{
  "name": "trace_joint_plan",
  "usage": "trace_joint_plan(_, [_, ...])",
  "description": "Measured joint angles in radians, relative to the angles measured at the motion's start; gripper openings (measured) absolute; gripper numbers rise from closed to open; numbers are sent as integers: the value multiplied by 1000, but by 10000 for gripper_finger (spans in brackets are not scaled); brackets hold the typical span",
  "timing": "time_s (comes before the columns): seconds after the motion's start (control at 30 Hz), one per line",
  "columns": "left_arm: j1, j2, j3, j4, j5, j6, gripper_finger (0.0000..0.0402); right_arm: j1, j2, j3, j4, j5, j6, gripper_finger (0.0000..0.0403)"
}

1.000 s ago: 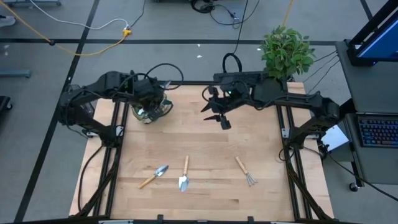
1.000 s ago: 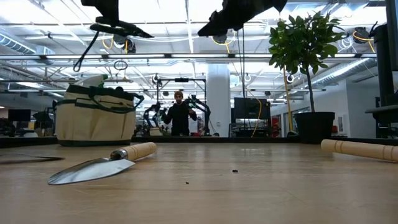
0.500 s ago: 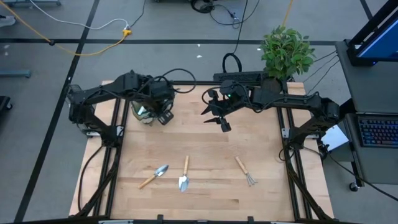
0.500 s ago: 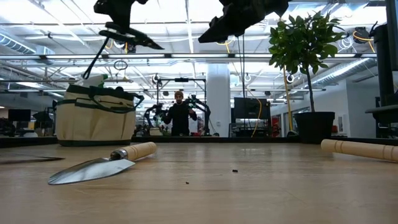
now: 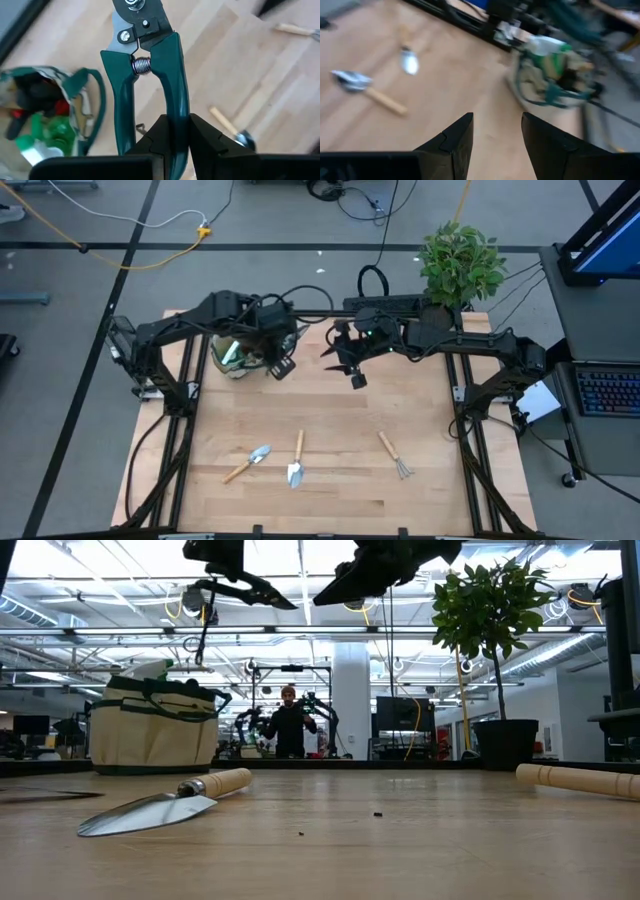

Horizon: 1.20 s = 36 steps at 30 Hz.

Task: Pick & Place Garden tools in Gardening bag
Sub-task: Put the shear scissor into the gardening bag

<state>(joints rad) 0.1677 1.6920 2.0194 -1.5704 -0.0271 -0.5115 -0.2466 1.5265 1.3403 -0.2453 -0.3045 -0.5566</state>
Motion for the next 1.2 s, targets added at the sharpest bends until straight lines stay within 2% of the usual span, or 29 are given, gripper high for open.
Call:
trace_joint_plan(0.1, [0, -1, 0, -2, 47, -30, 47, 0, 0, 0, 33, 92, -54, 160])
trace_joint_plan(0.37, [13, 0, 0, -1, 134, -78, 47, 47, 0, 0, 146, 189, -184, 160])
trace_joint_plan(0.5, [46, 0, 0, -1, 150, -100, 47, 113, 0, 0, 201, 296, -305, 160])
trace_joint_plan(0.63, [73, 6, 0, 13, 210, -101, 47, 174, 9, 0, 253, 432, -438, 160])
trace_joint_plan(0.77, [84, 19, 0, 47, 263, -101, 47, 196, 39, 0, 312, 533, -505, 160])
trace_joint_plan(1.2, [79, 42, 0, 145, 341, -105, 47, 199, 57, 0, 341, 541, -503, 160])
